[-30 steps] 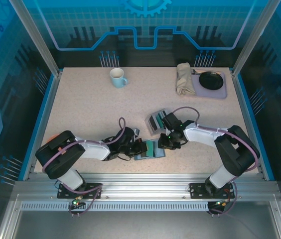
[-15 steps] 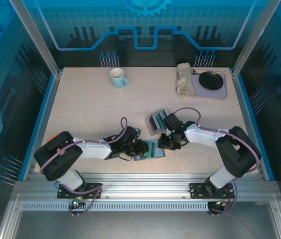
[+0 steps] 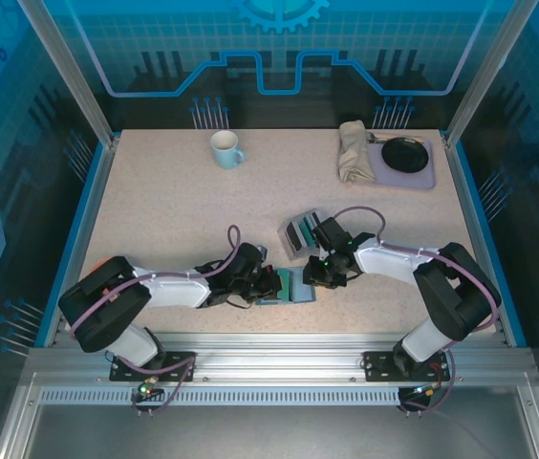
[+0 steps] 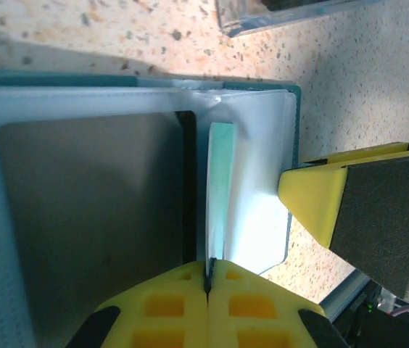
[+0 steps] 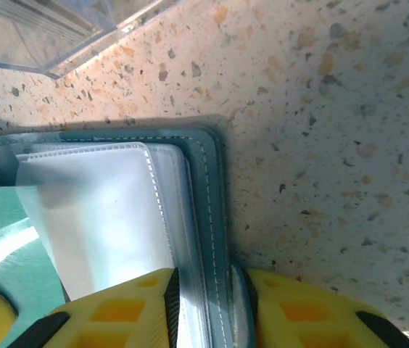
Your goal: Put the credit cards into the card holder
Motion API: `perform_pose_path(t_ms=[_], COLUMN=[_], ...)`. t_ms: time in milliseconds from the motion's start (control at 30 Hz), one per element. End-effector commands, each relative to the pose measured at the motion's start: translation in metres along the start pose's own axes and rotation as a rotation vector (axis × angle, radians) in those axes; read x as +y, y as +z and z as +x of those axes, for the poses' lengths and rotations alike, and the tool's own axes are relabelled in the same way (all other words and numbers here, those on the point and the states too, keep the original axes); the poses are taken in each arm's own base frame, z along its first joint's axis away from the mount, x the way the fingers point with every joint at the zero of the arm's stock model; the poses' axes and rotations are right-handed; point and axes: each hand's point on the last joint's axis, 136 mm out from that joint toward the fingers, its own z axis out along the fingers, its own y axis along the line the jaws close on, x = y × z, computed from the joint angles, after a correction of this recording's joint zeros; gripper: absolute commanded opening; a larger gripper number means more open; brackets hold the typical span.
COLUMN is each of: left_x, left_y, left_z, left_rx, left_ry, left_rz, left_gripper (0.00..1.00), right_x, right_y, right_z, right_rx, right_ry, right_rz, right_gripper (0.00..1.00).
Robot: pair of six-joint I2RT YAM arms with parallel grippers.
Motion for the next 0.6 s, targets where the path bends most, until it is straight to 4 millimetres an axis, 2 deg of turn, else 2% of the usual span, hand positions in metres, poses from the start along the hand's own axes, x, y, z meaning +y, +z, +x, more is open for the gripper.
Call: perform_pose_path(t_ms=[0,67,333,567], left_x=[0.018,0.018,-0.008,-0.008], left_y=[-0.002,-0.002,0.011,0.018], left_z=[-0.001,-0.001,0.000,0.007], left_rx=[-0.045,-0.055,-0.022,0.023], left_ry=[-0.060,-0.072,-0.046,-0.021], left_rz=[-0.044,-0.031,0.039,0.018], left_gripper=[0.00,0.00,0.00,0.00], right_x=[0.002,0.002,0.007,0.010], right_y=[0.006,0.006,0.011,0.010], right_z=[0.016,0.017,0.021,0.020], right_rx=[0.069,0.073,0.091,0.090], right_ry=[0.031,0.034,0.047,0.050], right_rz=[-0.047,-0.051,-0.089,-0.101], right_gripper=[0.29,0.29,0.29,0.29])
